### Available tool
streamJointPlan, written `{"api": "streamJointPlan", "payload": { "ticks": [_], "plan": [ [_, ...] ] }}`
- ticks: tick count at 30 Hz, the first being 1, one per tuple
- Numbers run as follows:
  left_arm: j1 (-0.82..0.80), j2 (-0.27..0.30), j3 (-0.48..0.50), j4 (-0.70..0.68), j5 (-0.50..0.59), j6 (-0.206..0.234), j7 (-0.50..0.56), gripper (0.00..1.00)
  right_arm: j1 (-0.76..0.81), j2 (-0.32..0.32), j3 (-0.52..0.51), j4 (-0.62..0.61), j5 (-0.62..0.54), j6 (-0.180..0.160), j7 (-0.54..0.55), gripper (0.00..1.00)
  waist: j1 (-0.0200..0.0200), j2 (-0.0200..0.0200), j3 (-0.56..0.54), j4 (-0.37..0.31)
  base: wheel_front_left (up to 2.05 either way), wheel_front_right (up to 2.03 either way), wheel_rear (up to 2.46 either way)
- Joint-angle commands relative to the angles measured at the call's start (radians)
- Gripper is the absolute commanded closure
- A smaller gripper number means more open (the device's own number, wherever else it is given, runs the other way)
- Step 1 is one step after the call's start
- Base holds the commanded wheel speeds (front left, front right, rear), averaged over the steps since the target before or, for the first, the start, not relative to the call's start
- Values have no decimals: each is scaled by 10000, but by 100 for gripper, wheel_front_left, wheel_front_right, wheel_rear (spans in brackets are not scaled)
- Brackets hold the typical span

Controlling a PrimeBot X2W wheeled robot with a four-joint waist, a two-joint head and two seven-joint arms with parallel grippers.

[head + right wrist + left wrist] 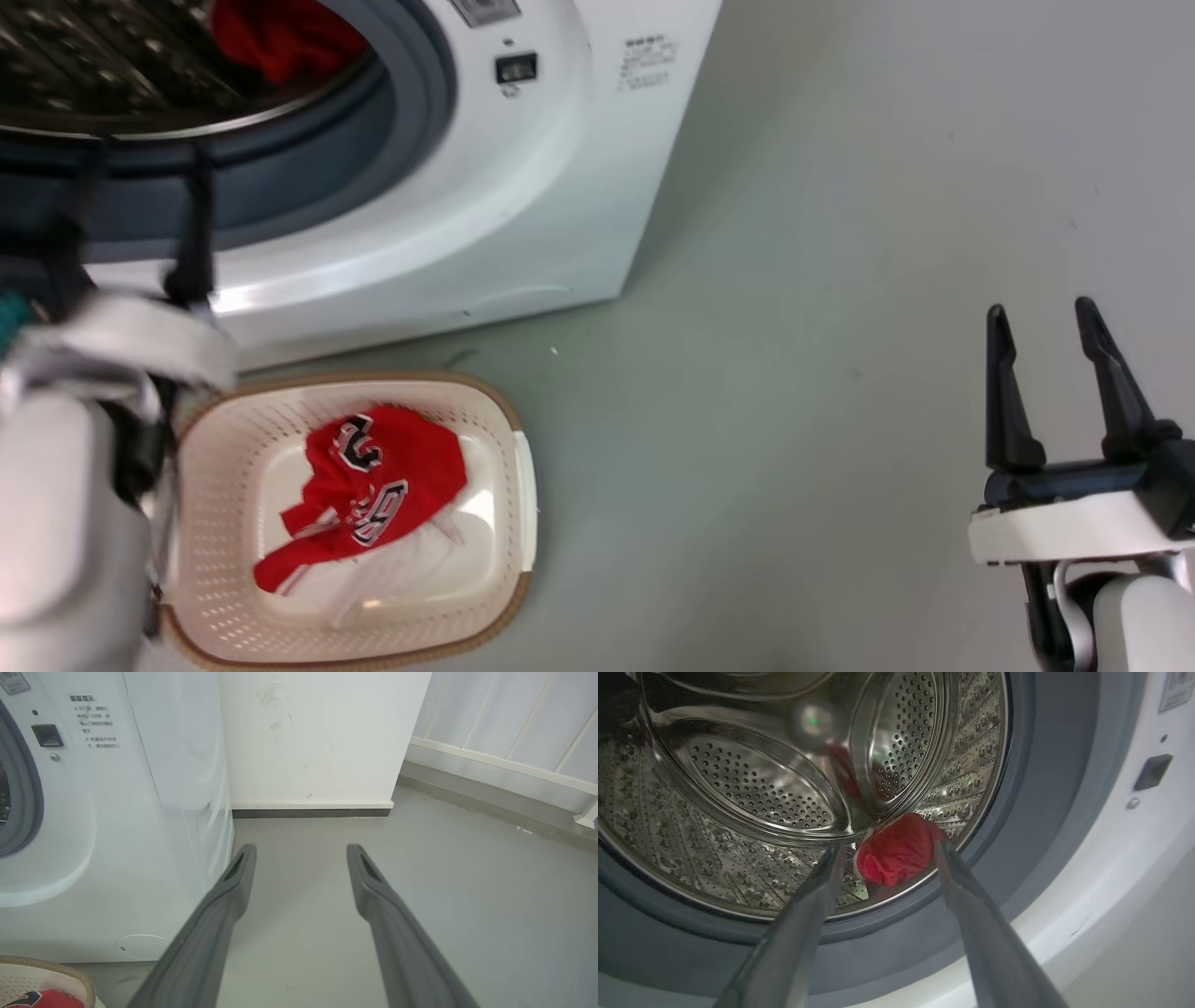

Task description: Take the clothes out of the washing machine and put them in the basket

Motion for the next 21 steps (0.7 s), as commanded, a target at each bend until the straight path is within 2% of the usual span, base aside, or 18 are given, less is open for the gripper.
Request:
{"api": "streamJointPlan", "payload": {
  "ticks": [1,3,5,9,11,16,21],
  "plan": [
    [-396,91,41,56,-120,-57,122,0,-251,10,5,-91,112,-10,-20,0,1,0,575,-369,0,0,0],
    [-1131,268,51,354,-480,-162,636,0,-303,10,18,-145,209,-10,-20,0,1,0,985,-531,0,0,0],
    [-1929,747,-60,640,-503,-215,1134,0,-413,13,86,-201,382,-10,-20,0,1,0,1436,-748,0,0,0],
    [-3578,1356,-405,1337,-745,-300,2205,0,-611,15,174,-255,774,-10,-20,0,1,0,2265,-1108,0,0,0],
    [-4489,1793,-542,1693,-734,-299,3039,0,-668,15,300,-313,755,-10,-20,0,1,0,2703,-1301,0,0,0],
    [-6762,2287,-805,2512,-890,-318,5094,0,-846,16,631,-397,1135,-10,-20,0,1,0,3645,-1701,0,0,0],
    [-8617,2527,-1085,3465,-792,-311,6518,0,-908,13,896,-490,1386,-10,-20,0,1,0,4207,-1987,0,0,0]
  ]
}}
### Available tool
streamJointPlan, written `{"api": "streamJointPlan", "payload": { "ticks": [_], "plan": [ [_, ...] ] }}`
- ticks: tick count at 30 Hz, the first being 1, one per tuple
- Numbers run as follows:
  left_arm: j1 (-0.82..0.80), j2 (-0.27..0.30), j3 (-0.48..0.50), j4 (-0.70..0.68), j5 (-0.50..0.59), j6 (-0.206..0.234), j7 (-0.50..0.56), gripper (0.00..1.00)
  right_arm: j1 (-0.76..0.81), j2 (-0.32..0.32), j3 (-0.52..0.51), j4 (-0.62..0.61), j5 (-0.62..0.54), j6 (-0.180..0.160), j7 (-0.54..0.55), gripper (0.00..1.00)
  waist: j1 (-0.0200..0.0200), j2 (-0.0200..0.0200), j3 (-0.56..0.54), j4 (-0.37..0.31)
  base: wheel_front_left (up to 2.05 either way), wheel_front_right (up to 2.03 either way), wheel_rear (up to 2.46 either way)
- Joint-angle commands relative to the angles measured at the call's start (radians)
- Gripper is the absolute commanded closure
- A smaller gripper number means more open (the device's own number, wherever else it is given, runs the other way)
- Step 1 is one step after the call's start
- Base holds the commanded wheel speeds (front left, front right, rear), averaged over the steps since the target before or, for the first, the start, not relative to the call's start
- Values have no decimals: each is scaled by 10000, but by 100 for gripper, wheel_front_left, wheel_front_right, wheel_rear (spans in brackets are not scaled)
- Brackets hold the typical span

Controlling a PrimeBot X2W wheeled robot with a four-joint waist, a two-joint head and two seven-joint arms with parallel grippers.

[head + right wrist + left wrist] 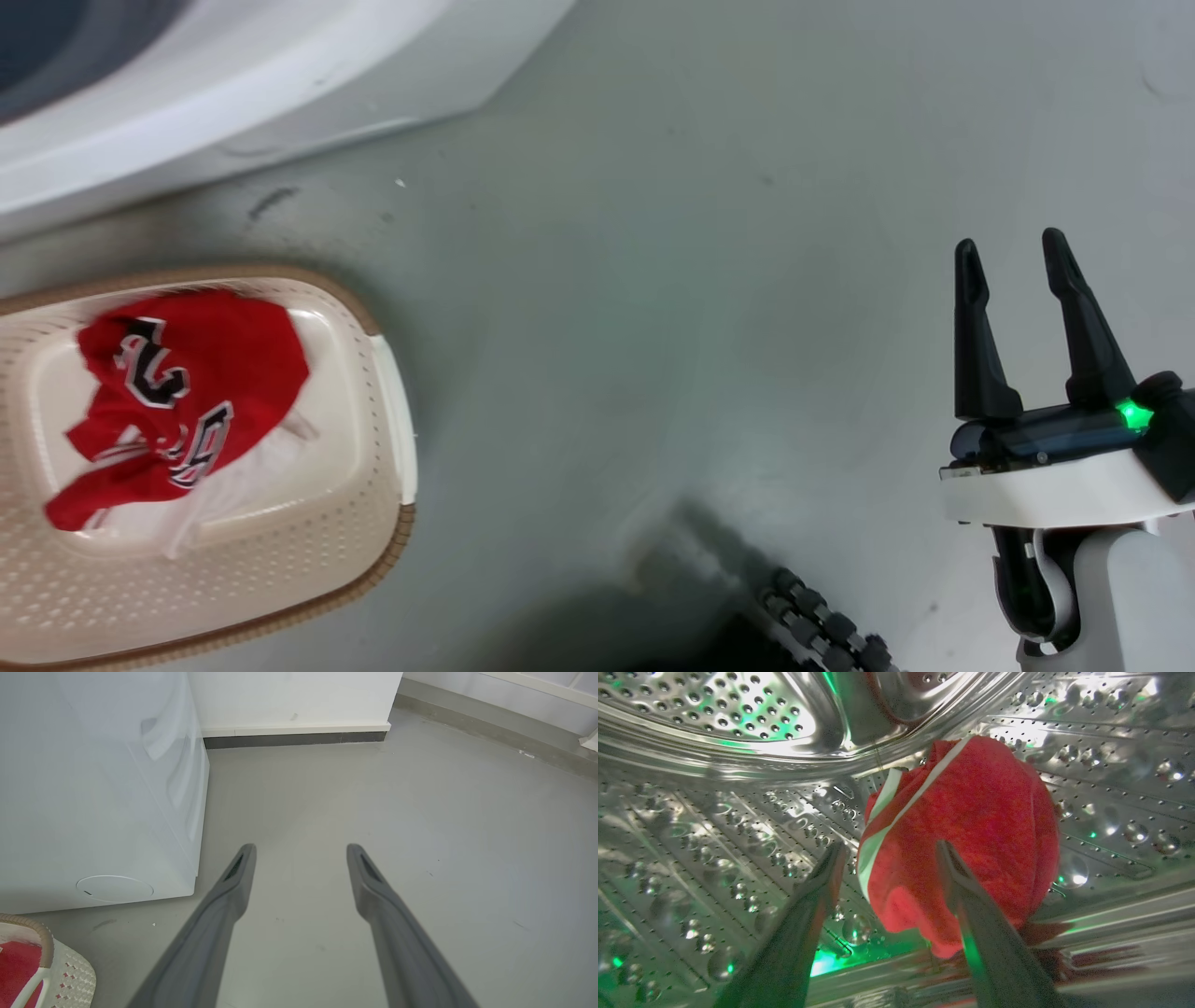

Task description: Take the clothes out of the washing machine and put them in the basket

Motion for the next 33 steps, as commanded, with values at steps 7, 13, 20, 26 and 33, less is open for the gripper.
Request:
{"api": "streamJointPlan", "payload": {
  "ticks": [7,13,20,26,33],
  "plan": [
    [-1466,209,-562,1296,497,18,896,0,-240,19,387,-7,393,-10,-20,0,-2,0,909,-492,0,0,0],
    [-2251,360,-839,2088,644,28,1595,0,-196,19,721,-94,469,-10,-20,0,-2,0,1174,-643,0,0,0],
    [-2674,230,-1225,2643,560,-13,1843,65,-80,19,643,-63,487,-10,-20,0,-2,0,1286,-652,0,0,0],
    [-2811,326,-1502,2912,355,-27,1490,100,-249,19,593,-81,595,-10,-20,0,-2,0,1254,-651,0,0,0],
    [-2917,191,-1878,3036,-17,-26,613,100,-330,19,405,-58,375,-10,-20,0,-2,0,952,-414,0,0,0]
  ]
}}
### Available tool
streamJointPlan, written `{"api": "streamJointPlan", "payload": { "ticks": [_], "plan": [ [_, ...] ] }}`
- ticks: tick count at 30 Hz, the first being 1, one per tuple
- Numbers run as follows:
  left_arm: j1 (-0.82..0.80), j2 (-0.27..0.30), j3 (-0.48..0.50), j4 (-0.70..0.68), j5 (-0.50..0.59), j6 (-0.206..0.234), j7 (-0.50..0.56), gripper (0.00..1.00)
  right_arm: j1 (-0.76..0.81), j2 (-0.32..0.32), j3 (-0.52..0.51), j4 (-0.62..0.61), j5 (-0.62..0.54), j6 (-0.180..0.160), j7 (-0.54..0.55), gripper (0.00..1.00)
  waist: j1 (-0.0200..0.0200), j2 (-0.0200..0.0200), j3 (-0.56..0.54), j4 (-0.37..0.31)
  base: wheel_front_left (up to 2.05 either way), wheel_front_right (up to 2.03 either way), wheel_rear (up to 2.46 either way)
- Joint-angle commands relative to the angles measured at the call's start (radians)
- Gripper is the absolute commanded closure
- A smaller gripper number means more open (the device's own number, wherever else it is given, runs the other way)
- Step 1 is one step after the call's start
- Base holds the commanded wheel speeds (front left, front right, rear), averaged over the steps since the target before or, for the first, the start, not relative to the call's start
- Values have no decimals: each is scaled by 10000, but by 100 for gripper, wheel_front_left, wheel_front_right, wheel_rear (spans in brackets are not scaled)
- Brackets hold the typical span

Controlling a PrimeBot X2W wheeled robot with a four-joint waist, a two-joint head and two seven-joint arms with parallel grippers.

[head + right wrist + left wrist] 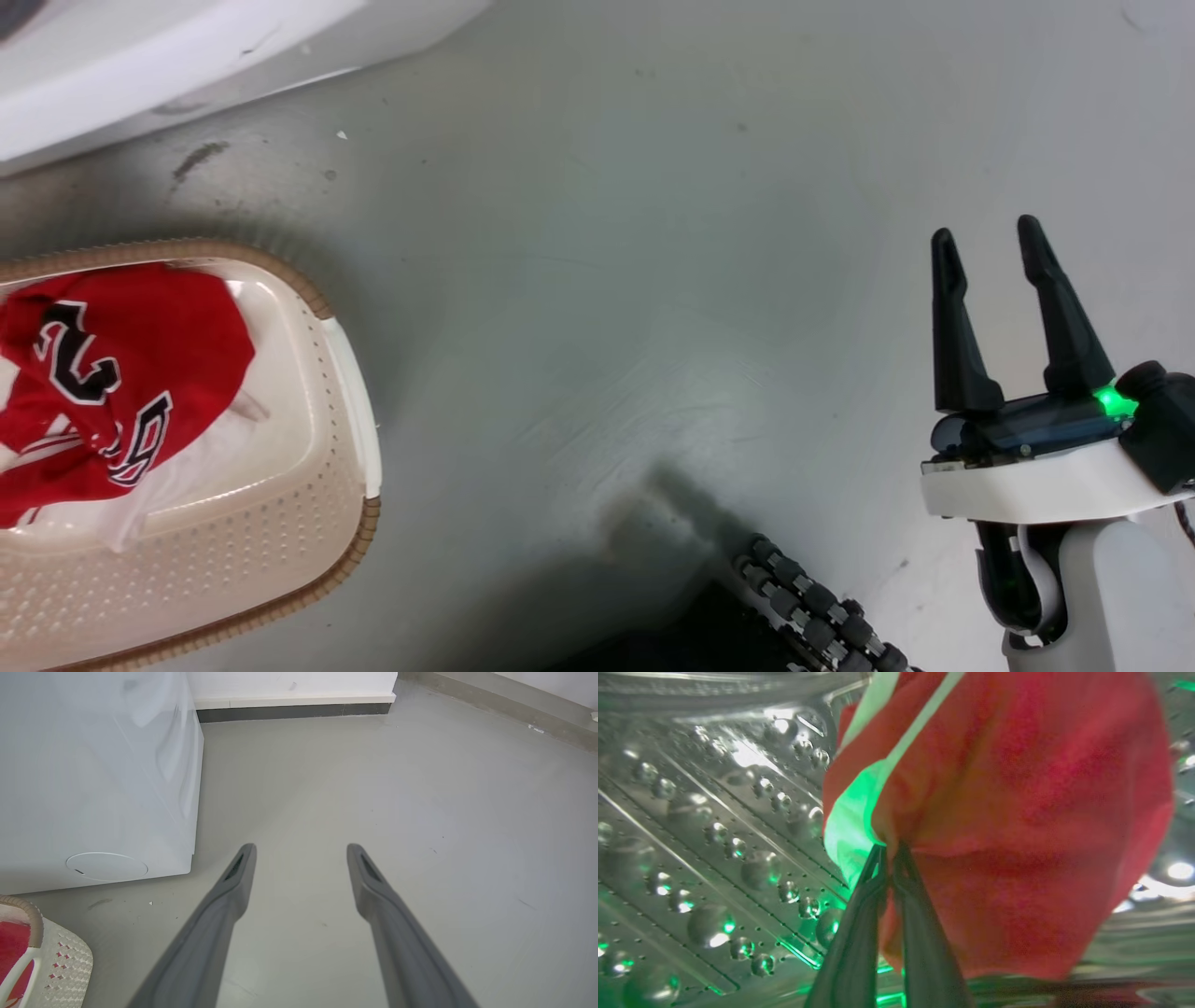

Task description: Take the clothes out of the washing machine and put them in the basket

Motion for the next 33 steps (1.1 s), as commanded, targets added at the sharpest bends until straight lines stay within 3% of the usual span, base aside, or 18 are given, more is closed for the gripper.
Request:
{"api": "streamJointPlan", "payload": {
  "ticks": [1,9,10,11,15,24,33],
  "plan": [
    [-32,-73,-103,30,-88,-15,-265,100,-151,19,-63,-5,-83,-10,-20,0,-1,0,-184,152,0,0,0],
    [685,-513,-141,536,-640,-17,-2029,100,-170,16,-421,185,-496,-10,-20,0,-1,0,-1079,702,0,0,0],
    [883,-608,-172,593,-767,-17,-2364,100,-122,16,-477,221,-566,-10,-20,0,-1,0,-1285,810,0,0,0],
    [1484,-857,-167,695,-1235,-16,-3434,100,83,14,-619,349,-833,-10,-20,0,-1,0,-1908,1154,0,0,0],
    [2608,-1158,-453,712,-1859,-16,-4602,100,345,11,-642,488,-1238,-10,-20,0,-1,0,-2874,1636,0,0,0],
    [5471,-1540,-1229,61,-2812,-17,-6544,100,884,13,-860,811,-1940,-10,-20,0,-1,0,-4881,2632,0,0,0],
    [8141,-1899,-1133,-1268,-3169,259,-8071,100,1617,13,-932,1113,-2364,-10,-20,0,-1,0,-6538,3371,0,0,0]
  ]
}}
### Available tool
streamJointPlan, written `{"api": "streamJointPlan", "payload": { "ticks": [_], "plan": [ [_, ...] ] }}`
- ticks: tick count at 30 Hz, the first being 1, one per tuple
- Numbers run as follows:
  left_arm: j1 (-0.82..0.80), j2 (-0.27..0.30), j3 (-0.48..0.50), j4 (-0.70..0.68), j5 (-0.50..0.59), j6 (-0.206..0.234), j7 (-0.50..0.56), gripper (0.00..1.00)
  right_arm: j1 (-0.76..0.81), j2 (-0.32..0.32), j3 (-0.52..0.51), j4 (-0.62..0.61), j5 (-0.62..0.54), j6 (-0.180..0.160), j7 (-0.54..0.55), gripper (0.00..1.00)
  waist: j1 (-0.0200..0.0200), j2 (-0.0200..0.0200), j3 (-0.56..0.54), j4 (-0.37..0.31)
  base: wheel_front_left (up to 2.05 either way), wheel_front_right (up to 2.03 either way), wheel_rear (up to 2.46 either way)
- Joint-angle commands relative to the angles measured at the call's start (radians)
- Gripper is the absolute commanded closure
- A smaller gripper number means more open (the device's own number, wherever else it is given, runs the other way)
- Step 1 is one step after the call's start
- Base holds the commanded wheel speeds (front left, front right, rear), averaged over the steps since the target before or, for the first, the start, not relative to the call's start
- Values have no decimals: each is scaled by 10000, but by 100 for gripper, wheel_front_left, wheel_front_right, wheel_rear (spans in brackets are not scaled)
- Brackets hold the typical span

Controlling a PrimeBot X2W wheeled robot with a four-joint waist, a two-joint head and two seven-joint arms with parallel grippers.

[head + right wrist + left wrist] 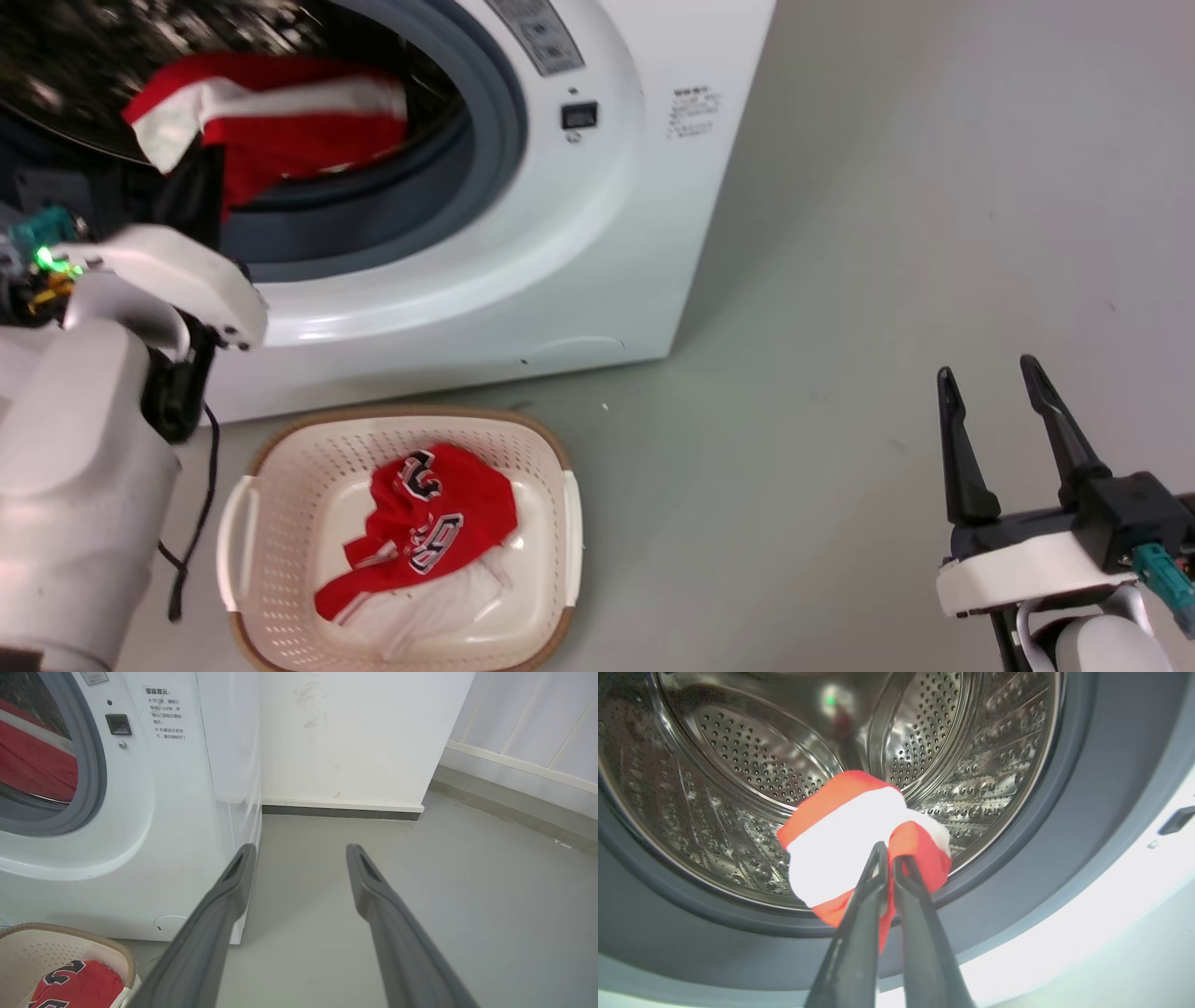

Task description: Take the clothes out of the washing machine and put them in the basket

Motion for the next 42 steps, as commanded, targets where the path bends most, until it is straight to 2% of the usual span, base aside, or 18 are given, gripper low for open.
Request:
{"api": "streamJointPlan", "payload": {
  "ticks": [1,10,15,21,29,34,42],
  "plan": [
    [289,-46,44,-240,-51,91,-89,100,169,5,-14,38,-52,-10,-20,0,3,0,-662,523,0,0,0],
    [2508,67,660,-3705,20,1003,-279,100,610,5,-151,217,-107,-10,-20,0,3,0,-1479,1020,0,0,0],
    [3923,-43,1171,-5910,57,1806,-282,100,623,7,-121,232,-42,-10,-20,0,3,0,-1576,1086,0,0,0],
    [5381,-108,1353,-7249,-86,2334,-247,100,491,7,-91,170,32,-11,-20,0,3,0,-1364,1047,0,0,0],
    [6322,-187,1093,-6972,-317,2383,30,100,267,7,-128,117,-6,-11,-20,0,3,0,-815,858,0,0,0],
    [6302,-404,551,-5949,-430,2072,473,100,87,8,-86,51,12,-11,-20,0,3,0,-399,714,0,0,0],
    [5562,-785,-229,-3531,-280,1363,768,100,-202,8,-47,-81,-12,-11,-20,0,3,0,498,388,0,0,0]
  ]
}}
